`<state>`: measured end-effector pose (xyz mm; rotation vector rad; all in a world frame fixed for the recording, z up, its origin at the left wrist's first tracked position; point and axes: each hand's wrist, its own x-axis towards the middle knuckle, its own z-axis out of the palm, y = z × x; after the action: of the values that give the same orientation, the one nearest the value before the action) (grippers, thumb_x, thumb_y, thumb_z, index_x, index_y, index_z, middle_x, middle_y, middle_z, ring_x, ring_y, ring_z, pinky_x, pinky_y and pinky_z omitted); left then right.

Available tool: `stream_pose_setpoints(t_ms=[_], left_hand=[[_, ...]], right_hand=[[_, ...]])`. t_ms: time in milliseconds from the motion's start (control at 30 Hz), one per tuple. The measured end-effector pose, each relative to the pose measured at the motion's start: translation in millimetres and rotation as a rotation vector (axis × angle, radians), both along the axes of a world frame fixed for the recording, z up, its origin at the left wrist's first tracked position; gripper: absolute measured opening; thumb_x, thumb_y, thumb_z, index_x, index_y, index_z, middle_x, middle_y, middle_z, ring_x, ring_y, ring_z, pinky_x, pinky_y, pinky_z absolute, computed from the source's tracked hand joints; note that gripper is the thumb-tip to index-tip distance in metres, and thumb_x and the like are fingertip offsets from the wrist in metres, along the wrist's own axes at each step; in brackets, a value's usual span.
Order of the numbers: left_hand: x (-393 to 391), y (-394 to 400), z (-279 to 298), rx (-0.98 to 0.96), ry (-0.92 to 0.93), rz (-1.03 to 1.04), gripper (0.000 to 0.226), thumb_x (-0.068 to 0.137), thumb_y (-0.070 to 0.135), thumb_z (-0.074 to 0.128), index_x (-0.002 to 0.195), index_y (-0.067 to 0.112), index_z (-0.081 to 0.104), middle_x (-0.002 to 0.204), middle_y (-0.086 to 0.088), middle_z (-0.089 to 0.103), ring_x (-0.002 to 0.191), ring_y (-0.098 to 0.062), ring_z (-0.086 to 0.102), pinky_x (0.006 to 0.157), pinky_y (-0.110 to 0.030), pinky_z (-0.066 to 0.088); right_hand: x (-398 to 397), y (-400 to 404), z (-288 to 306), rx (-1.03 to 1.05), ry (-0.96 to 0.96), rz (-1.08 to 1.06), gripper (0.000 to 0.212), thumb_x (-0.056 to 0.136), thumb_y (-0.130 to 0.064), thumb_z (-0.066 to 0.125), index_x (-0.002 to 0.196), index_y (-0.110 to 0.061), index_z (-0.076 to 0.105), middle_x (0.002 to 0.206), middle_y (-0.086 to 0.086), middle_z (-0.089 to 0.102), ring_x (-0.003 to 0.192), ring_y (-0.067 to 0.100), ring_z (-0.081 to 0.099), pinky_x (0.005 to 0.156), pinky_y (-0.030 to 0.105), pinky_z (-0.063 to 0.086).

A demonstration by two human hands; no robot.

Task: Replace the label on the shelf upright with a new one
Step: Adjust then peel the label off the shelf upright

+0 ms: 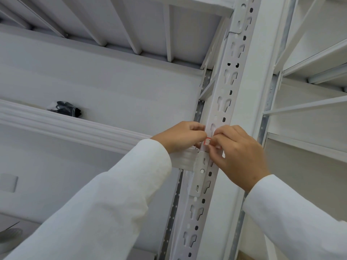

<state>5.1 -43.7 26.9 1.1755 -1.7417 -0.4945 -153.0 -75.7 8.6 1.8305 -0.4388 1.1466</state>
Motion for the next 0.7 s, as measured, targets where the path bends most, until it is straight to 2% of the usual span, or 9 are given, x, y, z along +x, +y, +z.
stream_pose_setpoints(t_ms=[100,200,367,533,700], left_hand=[[0.8,-1.7,0.6,-0.005,0.011,0.006,0.047,0.068,0.027,0.047,0.112,0.026,0.063,0.11,0.0,0.07,0.089,-0.013,0.067,0.098,-0.029,0.045],[0.8,-3.6,1.2,0.0,0.023,0.011,0.044,0.076,0.026,0.046,0.117,0.02,0.061,0.099,0.003,0.067,0.084,-0.012,0.066,0.088,-0.025,0.044],[1.0,-4.9,1.6,0.004,0.03,0.015,0.052,0.069,0.03,0.042,0.111,0.007,0.061,0.094,0.001,0.064,0.086,-0.014,0.066,0.093,-0.028,0.042],[0.8,-4.8,2.3,0.005,0.025,0.028,0.057,0.065,0.035,0.039,0.112,0.012,0.062,0.115,-0.007,0.068,0.1,-0.018,0.067,0.101,-0.032,0.042],[0.4,-2.8,3.1,0.014,0.039,0.01,0.059,0.065,0.033,0.038,0.113,0.006,0.059,0.116,-0.01,0.067,0.088,-0.015,0.067,0.094,-0.029,0.043]], right_hand=[[-0.3,0.2,-0.5,0.026,-0.017,0.009,0.022,0.084,-0.022,0.053,0.067,-0.01,0.062,0.075,0.002,0.063,0.064,0.022,0.056,0.048,0.027,0.042],[-0.1,0.6,-1.0,0.034,-0.029,0.014,0.022,0.084,-0.022,0.053,0.068,-0.01,0.062,0.076,0.002,0.063,0.064,0.022,0.056,0.048,0.028,0.043],[-0.2,1.0,-2.1,0.04,-0.045,0.021,0.023,0.085,-0.024,0.052,0.068,-0.011,0.061,0.076,0.003,0.063,0.063,0.021,0.056,0.048,0.026,0.04],[-0.3,1.2,-2.8,0.047,-0.051,0.038,0.023,0.085,-0.023,0.051,0.069,-0.01,0.061,0.075,0.003,0.062,0.064,0.023,0.055,0.05,0.027,0.041],[0.3,5.4,-4.3,0.085,-0.067,0.041,0.017,0.079,-0.029,0.058,0.071,-0.014,0.063,0.075,0.001,0.062,0.067,0.022,0.055,0.051,0.026,0.04]])
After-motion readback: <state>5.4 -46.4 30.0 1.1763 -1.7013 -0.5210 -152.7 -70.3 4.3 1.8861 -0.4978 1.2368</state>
